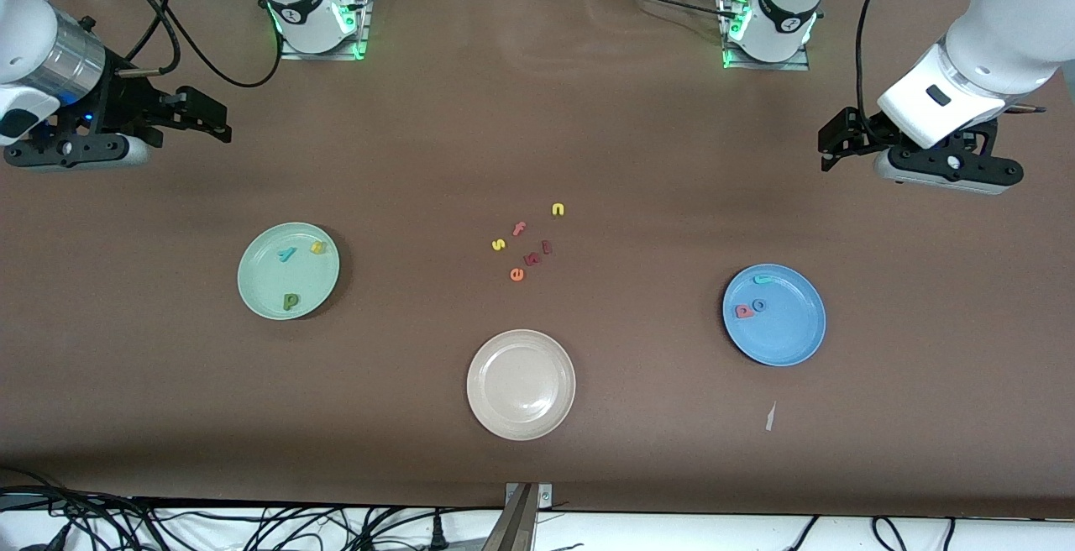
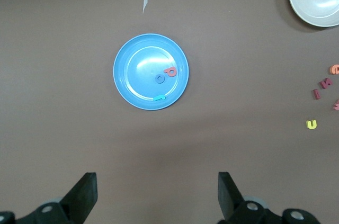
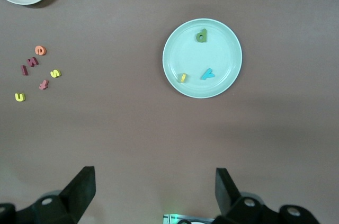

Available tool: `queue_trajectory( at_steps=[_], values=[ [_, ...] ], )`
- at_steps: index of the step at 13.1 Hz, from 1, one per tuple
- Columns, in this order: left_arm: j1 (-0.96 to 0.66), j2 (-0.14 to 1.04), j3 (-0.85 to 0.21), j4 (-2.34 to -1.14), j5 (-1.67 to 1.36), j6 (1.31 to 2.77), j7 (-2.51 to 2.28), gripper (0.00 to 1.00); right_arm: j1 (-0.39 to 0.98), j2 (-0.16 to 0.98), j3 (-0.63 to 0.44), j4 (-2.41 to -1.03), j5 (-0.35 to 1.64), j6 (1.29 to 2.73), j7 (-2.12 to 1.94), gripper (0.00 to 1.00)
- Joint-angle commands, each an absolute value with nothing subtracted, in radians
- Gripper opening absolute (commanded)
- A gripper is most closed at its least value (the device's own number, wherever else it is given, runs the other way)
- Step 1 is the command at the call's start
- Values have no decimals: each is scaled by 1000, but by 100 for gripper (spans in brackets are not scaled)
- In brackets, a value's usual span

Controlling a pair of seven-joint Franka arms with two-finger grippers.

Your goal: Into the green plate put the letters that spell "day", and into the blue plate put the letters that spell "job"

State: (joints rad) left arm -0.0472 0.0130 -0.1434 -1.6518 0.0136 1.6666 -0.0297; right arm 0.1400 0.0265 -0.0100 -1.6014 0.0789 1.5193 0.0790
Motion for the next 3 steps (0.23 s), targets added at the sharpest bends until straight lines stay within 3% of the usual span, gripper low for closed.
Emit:
queue_trajectory(
  at_steps=[1, 3],
  values=[
    [-54, 5, -137, -1655, -11, 1654, -12, 100, 133, 34, -6, -1583, 94, 1508, 81, 100],
    [-54, 5, -137, -1655, -12, 1654, -12, 100, 133, 34, -6, -1583, 91, 1509, 81, 100]
  ],
)
